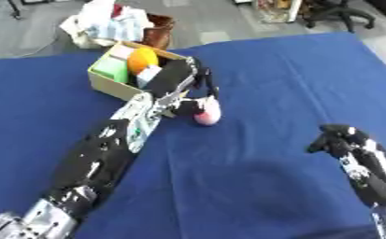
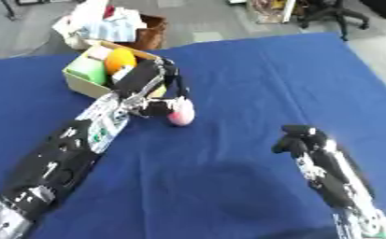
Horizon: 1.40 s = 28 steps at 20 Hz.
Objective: Pick up objects on the table and place them in the box.
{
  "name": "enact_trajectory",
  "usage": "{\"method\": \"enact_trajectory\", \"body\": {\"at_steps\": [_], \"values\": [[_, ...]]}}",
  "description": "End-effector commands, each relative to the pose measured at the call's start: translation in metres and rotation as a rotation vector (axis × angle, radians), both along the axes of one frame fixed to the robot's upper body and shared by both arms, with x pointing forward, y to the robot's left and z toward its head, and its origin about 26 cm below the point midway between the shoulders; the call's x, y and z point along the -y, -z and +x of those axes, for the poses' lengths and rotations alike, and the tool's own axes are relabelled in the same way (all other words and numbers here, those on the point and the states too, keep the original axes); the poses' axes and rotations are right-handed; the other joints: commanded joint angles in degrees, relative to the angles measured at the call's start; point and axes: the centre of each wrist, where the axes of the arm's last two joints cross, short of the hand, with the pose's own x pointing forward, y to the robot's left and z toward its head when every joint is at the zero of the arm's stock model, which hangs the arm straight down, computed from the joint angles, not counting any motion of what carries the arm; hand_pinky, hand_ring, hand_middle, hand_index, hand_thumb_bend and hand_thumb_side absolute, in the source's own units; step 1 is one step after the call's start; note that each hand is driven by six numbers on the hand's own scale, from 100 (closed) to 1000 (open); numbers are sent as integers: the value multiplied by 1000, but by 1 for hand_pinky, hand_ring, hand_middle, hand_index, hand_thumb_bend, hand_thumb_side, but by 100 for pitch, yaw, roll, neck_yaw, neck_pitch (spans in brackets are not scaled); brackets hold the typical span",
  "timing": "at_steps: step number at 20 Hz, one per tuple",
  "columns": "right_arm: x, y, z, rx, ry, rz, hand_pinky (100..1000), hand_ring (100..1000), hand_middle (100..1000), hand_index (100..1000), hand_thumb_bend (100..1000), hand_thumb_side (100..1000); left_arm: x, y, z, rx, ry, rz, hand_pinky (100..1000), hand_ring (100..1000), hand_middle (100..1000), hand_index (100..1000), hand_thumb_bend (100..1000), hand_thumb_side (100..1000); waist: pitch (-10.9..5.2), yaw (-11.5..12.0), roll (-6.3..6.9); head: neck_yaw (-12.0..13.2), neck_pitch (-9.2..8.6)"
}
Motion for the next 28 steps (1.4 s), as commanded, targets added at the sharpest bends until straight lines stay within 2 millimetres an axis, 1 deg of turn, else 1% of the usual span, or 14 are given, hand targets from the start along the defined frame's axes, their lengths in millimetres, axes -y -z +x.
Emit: {"method": "enact_trajectory", "body": {"at_steps": [1,3,4,5,7,9,10,11,13,15,16,19,24,28], "values": [[1,-8,1,29,-3,0,628,593,542,757,100,470,-1,-16,2,-14,40,151,779,705,682,835,100,254,-185,-4,-52,-11,-31],[0,-8,1,29,-5,0,629,593,542,757,100,470,-2,-12,3,-98,58,291,826,783,793,904,100,272,-186,-6,-53,-23,-31],[1,-8,1,29,-4,0,629,593,542,757,100,470,-2,-12,3,-126,60,364,835,799,819,919,109,284,-187,-6,-53,-22,-29],[1,-8,1,28,-2,0,629,593,542,757,100,470,-2,-13,3,-141,55,421,836,805,840,927,158,297,-187,-5,-54,-21,-29],[1,-8,1,28,-1,0,629,593,542,757,100,470,-2,-14,3,-143,27,486,819,793,840,923,163,301,-186,-5,-53,-22,-29],[1,-8,1,28,-3,0,629,594,542,757,100,473,-3,-10,4,-135,-4,510,796,776,824,912,136,299,-184,-6,-53,-32,-25],[1,-8,1,28,-3,0,629,594,542,757,100,470,-3,-7,5,-131,-14,518,782,751,798,895,100,289,-184,-7,-53,-33,-23],[1,-8,1,28,-2,0,629,594,542,757,100,470,-4,-5,5,-126,-20,522,770,733,785,886,100,283,-183,-7,-52,-34,-22],[1,-8,1,28,0,0,629,594,542,757,100,470,-6,-3,6,-105,-28,524,739,672,713,850,100,269,-183,-5,-49,-40,-19],[1,-8,1,28,0,0,629,594,542,757,100,470,-9,-5,7,-70,-32,515,707,612,614,801,100,258,-183,-3,-46,-42,-21],[1,-8,1,27,1,0,629,594,542,757,100,470,-10,-9,7,-37,-34,506,683,572,555,750,100,253,-184,0,-44,-47,-21],[2,-8,1,27,3,0,629,594,542,757,100,470,-16,-26,6,90,-43,466,640,508,470,661,100,235,-186,7,-41,-56,-17],[3,-8,1,28,8,-3,628,594,543,757,100,470,-35,-69,3,259,-82,374,643,502,455,647,100,209,-192,40,-31,-91,-16],[5,-8,1,28,13,-6,628,594,543,757,100,470,-63,-97,3,281,-171,298,656,511,462,659,100,226,-199,77,-20,-137,-19]]}}
